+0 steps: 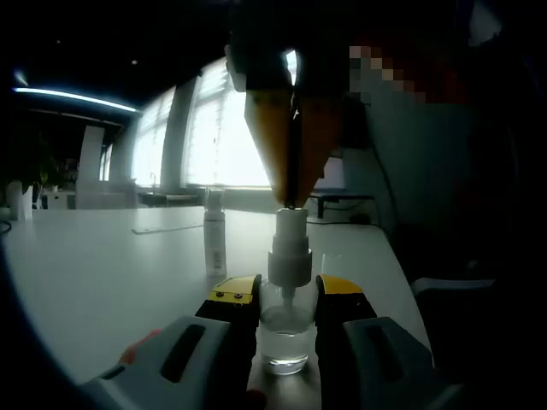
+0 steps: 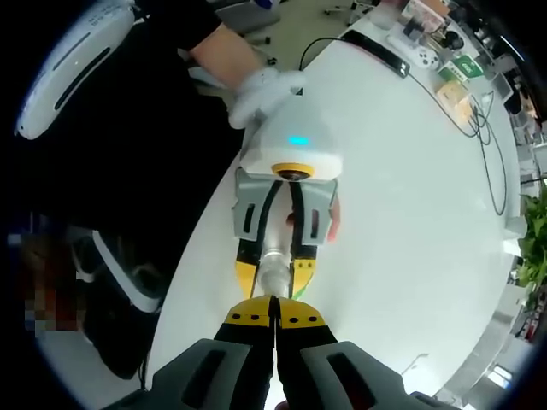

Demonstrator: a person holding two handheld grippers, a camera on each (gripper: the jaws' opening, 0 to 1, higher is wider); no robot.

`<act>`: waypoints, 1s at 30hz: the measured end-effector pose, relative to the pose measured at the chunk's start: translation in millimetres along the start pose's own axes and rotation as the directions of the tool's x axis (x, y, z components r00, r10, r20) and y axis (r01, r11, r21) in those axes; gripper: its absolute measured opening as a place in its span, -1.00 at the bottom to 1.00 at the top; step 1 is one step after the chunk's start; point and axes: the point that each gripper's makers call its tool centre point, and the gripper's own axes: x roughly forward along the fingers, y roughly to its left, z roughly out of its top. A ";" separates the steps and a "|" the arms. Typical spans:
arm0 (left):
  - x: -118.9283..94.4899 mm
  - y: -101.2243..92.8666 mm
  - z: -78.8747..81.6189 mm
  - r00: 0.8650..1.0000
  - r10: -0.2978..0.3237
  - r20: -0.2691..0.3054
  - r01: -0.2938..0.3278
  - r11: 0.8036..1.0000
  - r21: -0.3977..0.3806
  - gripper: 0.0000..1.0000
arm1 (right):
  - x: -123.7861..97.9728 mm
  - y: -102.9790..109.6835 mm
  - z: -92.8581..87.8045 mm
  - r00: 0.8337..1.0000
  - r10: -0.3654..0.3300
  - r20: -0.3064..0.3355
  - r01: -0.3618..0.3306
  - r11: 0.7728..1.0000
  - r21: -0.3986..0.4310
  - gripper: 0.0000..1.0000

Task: Clamp pump bottle remove cover press pump head put on cover

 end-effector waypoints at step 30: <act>-0.2 1.8 -0.4 1.000 0.003 -0.001 -0.003 1.000 -0.001 -0.67 | 0.3 -1.0 -0.1 1.000 -0.001 0.006 0.001 1.000 0.003 -1.00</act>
